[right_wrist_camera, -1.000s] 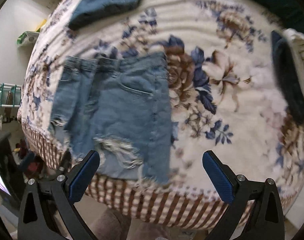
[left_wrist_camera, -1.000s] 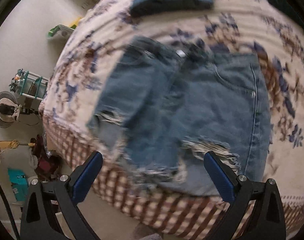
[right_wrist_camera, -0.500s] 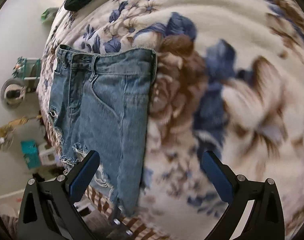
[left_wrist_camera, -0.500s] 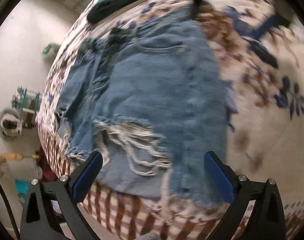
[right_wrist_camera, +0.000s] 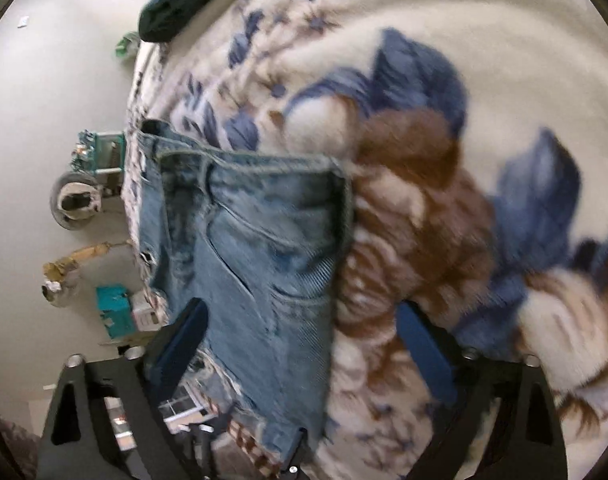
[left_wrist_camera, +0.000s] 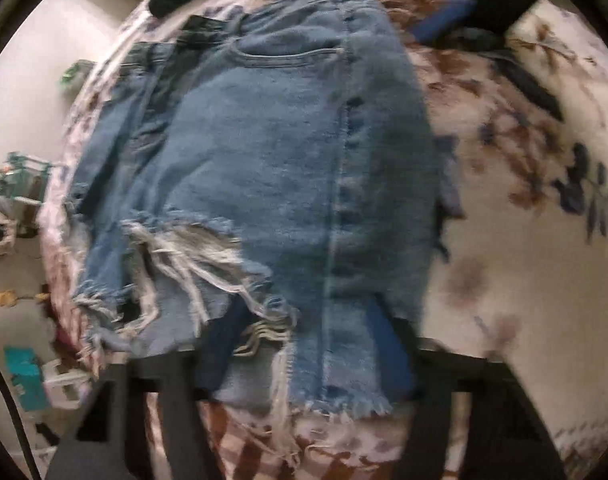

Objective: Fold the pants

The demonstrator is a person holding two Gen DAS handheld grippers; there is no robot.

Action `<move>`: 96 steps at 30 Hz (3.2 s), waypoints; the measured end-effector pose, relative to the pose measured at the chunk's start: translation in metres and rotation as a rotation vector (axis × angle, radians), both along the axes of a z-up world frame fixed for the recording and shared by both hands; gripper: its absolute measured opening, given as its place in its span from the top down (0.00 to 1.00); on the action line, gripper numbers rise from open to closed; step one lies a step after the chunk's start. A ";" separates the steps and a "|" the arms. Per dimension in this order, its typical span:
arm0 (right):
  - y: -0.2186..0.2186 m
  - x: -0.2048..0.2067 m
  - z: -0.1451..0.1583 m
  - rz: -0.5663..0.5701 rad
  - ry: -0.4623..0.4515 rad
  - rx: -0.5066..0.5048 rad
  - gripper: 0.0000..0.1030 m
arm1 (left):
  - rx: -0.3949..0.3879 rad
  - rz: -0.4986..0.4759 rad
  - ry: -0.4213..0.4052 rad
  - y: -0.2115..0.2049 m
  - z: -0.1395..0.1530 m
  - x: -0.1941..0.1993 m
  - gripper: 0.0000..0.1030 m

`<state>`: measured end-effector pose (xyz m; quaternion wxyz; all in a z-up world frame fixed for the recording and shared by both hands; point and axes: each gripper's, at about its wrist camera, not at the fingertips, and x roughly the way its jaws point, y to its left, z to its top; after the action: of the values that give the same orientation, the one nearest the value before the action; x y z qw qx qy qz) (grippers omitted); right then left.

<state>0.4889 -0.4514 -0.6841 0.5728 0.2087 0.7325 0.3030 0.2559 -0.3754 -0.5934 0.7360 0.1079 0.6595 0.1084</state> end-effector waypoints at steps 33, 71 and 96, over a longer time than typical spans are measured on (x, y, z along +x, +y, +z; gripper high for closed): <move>0.107 0.009 0.113 -0.232 -0.063 -0.226 0.88 | -0.195 0.279 -0.130 0.246 0.121 0.040 1.00; 0.029 0.007 0.041 0.103 0.085 -0.482 0.58 | -0.217 -0.123 -0.088 0.060 0.096 -0.022 0.50; 0.023 0.010 0.017 -0.047 0.023 -0.146 0.86 | -0.047 -0.162 -0.208 0.040 0.065 0.003 0.98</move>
<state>0.4992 -0.4281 -0.6670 0.5848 0.1869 0.7541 0.2330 0.2588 -0.3350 -0.5281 0.8092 0.1318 0.5709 0.0436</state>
